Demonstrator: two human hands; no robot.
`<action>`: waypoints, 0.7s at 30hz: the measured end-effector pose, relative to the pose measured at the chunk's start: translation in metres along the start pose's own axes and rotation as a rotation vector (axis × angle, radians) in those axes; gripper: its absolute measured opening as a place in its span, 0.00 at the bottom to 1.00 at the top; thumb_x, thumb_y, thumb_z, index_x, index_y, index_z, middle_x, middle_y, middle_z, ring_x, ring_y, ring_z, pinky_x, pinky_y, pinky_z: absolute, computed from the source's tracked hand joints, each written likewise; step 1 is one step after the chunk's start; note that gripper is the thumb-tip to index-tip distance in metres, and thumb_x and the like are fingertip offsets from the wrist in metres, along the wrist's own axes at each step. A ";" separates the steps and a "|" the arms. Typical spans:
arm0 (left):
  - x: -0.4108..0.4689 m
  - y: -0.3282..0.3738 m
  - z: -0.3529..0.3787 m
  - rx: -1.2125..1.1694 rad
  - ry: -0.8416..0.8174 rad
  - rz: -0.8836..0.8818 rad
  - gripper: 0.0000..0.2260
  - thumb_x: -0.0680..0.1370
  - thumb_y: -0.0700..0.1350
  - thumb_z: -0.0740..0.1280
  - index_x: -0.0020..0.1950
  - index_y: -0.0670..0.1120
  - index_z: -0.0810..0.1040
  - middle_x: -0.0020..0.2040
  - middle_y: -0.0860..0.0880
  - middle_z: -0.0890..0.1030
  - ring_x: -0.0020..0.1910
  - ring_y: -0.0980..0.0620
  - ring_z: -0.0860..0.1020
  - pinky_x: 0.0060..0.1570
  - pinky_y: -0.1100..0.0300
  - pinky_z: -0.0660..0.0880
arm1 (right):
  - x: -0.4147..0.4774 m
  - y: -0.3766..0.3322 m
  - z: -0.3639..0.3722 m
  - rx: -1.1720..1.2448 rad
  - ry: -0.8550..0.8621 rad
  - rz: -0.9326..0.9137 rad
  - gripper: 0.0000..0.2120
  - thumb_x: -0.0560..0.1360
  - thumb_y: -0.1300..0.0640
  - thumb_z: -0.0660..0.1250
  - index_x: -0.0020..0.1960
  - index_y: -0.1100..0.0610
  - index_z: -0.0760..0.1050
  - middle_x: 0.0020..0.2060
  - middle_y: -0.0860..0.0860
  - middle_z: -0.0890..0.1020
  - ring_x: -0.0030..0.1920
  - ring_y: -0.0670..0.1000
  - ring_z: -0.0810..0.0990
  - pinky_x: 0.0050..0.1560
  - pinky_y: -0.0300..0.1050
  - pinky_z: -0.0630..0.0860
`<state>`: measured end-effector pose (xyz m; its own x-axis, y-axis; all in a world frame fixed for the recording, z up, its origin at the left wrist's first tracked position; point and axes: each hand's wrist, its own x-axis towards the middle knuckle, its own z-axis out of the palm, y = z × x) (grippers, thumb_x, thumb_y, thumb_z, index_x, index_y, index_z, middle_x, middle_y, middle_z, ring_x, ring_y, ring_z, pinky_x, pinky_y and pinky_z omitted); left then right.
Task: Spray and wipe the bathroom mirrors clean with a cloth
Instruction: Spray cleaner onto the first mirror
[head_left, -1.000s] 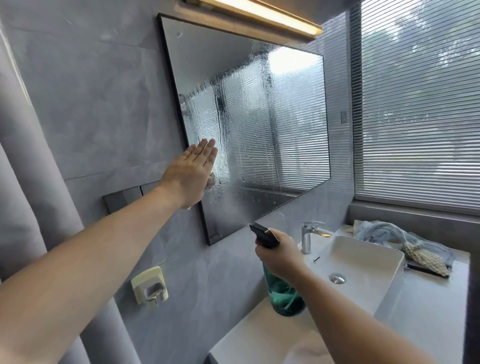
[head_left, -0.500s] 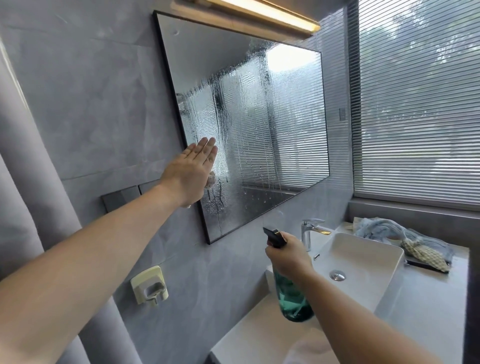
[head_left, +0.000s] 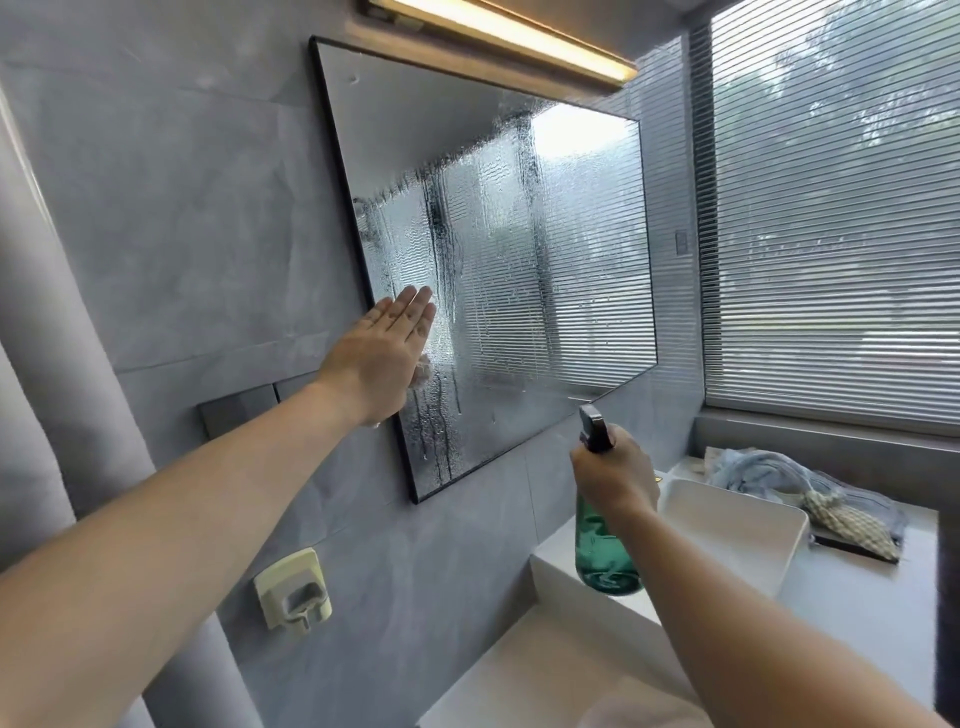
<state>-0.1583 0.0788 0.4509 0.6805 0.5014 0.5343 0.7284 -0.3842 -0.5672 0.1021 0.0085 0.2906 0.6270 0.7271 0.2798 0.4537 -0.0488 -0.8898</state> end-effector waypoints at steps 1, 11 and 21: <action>0.001 -0.001 0.001 -0.001 0.005 0.002 0.32 0.84 0.49 0.54 0.83 0.40 0.43 0.83 0.43 0.40 0.83 0.46 0.41 0.81 0.51 0.41 | 0.001 -0.003 -0.001 0.014 0.003 -0.031 0.03 0.73 0.55 0.63 0.43 0.53 0.74 0.37 0.49 0.81 0.41 0.57 0.78 0.44 0.50 0.73; 0.008 -0.001 0.003 0.001 0.009 -0.001 0.31 0.84 0.49 0.52 0.83 0.40 0.41 0.83 0.43 0.38 0.82 0.46 0.38 0.81 0.51 0.40 | 0.010 -0.039 -0.021 0.153 0.023 -0.149 0.07 0.74 0.57 0.65 0.37 0.53 0.72 0.34 0.49 0.78 0.36 0.52 0.74 0.35 0.47 0.66; 0.013 -0.003 0.004 -0.024 0.035 0.009 0.31 0.85 0.48 0.54 0.83 0.40 0.42 0.83 0.43 0.39 0.82 0.47 0.39 0.81 0.52 0.38 | 0.023 -0.064 -0.029 0.246 0.099 -0.247 0.02 0.73 0.56 0.67 0.44 0.52 0.78 0.36 0.47 0.81 0.41 0.55 0.79 0.43 0.50 0.75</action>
<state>-0.1521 0.0891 0.4568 0.6893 0.4706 0.5508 0.7235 -0.4071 -0.5576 0.1060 0.0086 0.3642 0.5811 0.6263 0.5196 0.4406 0.2948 -0.8480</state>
